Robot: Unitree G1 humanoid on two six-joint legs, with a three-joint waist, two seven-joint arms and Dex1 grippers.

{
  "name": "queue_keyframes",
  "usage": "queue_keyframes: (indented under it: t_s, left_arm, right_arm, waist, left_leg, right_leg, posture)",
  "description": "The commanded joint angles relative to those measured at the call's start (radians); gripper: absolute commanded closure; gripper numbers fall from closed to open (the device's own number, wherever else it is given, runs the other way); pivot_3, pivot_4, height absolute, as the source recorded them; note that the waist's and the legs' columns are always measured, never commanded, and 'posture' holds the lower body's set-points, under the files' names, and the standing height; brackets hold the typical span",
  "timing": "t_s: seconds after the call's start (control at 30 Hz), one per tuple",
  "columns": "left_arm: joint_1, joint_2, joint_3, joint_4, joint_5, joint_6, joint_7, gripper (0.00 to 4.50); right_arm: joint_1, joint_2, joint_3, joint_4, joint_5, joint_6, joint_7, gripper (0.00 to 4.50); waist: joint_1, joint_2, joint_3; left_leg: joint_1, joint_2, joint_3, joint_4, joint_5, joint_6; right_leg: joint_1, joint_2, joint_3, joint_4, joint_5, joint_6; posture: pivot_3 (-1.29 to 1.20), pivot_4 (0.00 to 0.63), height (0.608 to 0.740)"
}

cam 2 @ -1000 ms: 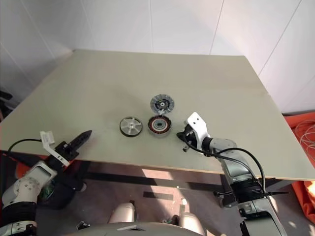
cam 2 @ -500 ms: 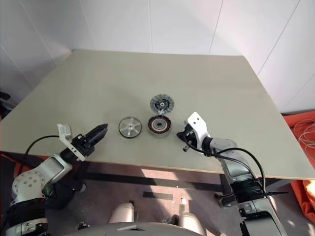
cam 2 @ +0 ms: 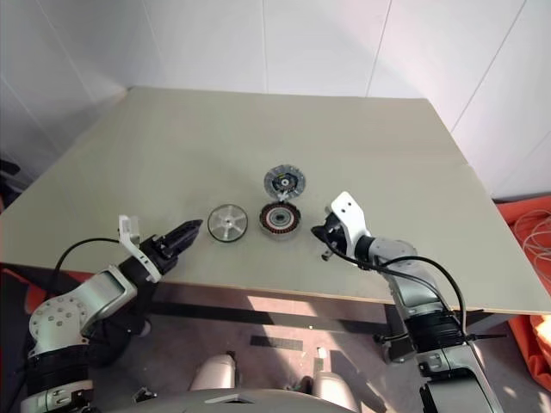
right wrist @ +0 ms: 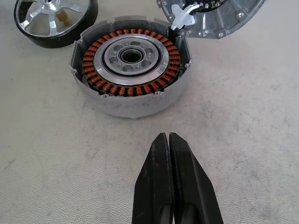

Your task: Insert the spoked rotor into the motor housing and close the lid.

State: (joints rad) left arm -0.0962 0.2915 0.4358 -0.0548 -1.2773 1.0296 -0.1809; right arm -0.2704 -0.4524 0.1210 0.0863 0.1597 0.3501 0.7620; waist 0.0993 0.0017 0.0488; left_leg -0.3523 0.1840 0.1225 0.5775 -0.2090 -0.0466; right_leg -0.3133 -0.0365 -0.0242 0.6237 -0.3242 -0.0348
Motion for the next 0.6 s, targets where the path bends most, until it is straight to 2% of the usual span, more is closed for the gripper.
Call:
queue_keyframes:
  t_s: [0.03,0.6]
  left_arm:
    - [-0.035,-0.001,-0.014,-0.052,-0.02,0.004,0.039,1.58]
    - [-0.039,-0.007,-0.024,-0.077,-0.025,-0.011,0.118,1.58]
  right_arm:
    - [-0.029,-0.006,-0.026,-0.046,0.016,-0.01,0.0,4.5]
    - [-0.036,-0.005,-0.024,-0.035,0.011,-0.017,-0.004,4.5]
  waist:
    - [0.001,0.0,0.0]
    - [0.0,0.0,0.0]
  left_leg:
    - [0.0,0.0,0.0,0.0,0.0,0.0]
    - [0.0,-0.001,0.0,0.001,0.0,0.0]
  right_leg:
    - [0.0,0.0,0.0,0.0,0.0,0.0]
    - [0.0,0.0,0.0,0.0,0.001,0.002]
  posture:
    - [0.0,0.0,0.74]
    - [0.0,0.0,0.74]
